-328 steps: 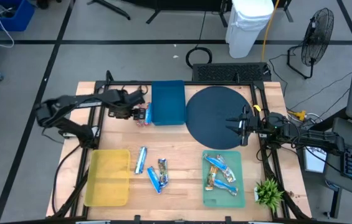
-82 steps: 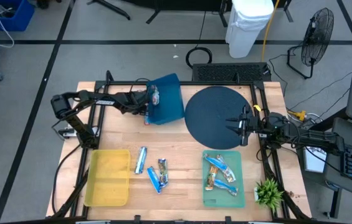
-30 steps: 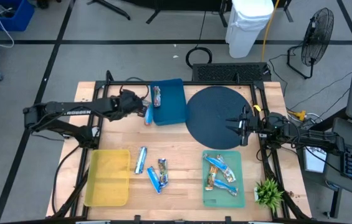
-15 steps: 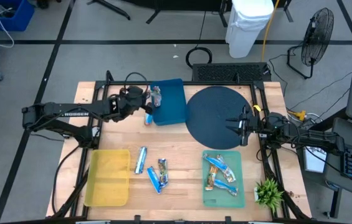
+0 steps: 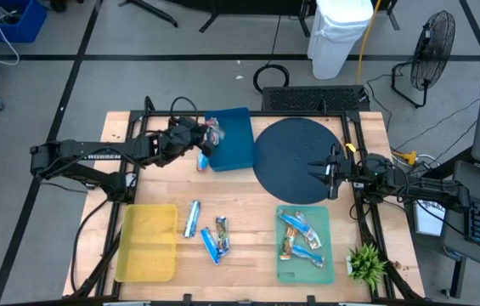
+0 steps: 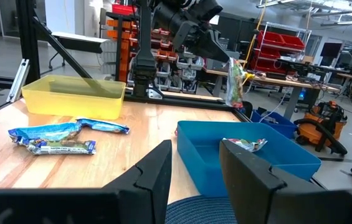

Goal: Pick and place Granola Bars by type
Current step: Put the red granola bar into the blue bin

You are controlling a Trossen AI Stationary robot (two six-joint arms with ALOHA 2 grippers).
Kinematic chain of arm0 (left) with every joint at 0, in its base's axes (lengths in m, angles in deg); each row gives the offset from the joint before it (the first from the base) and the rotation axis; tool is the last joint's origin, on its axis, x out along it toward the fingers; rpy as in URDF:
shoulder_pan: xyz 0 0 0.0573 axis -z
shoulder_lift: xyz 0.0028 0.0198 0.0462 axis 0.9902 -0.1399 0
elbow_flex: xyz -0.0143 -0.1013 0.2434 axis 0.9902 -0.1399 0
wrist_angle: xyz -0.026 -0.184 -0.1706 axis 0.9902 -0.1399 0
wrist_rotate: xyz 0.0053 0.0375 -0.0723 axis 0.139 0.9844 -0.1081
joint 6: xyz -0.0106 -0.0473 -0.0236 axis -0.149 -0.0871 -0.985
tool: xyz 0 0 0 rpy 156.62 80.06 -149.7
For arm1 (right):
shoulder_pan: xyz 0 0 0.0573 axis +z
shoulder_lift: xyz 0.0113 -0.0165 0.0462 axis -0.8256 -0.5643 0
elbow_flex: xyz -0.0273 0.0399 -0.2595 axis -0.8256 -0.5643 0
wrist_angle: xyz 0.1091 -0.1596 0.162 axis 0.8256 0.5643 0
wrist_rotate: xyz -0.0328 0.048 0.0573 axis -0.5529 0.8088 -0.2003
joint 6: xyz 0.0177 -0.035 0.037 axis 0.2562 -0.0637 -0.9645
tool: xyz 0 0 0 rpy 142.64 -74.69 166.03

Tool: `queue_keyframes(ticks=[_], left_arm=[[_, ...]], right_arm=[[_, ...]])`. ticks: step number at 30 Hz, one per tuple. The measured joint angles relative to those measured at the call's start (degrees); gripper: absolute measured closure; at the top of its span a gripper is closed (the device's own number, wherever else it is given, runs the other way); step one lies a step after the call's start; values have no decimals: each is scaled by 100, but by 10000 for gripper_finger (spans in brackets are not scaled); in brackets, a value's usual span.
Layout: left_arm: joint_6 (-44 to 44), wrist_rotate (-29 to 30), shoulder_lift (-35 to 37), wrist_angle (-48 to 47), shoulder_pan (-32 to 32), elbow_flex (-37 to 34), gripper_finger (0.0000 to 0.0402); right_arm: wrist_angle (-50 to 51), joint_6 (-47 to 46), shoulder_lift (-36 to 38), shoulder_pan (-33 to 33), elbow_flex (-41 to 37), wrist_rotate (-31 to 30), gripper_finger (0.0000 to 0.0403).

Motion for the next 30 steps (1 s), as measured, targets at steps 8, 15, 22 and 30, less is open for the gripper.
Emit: queue_keyframes(ticks=[8,15,22,30], left_arm=[[630,-1014,0,1274,-7,0,401],[914,-1186,0,1643,-99,0,401],[891,-1728,0,1858,-542,51,401],[850,-2065,-282,523,-871,823,401]], right_arm=[[0,0,0,-1,0,0,277],[0,1,0,1,0,0,277],[-1,1,0,-1,0,0,277],[0,0,0,0,0,0,277]])
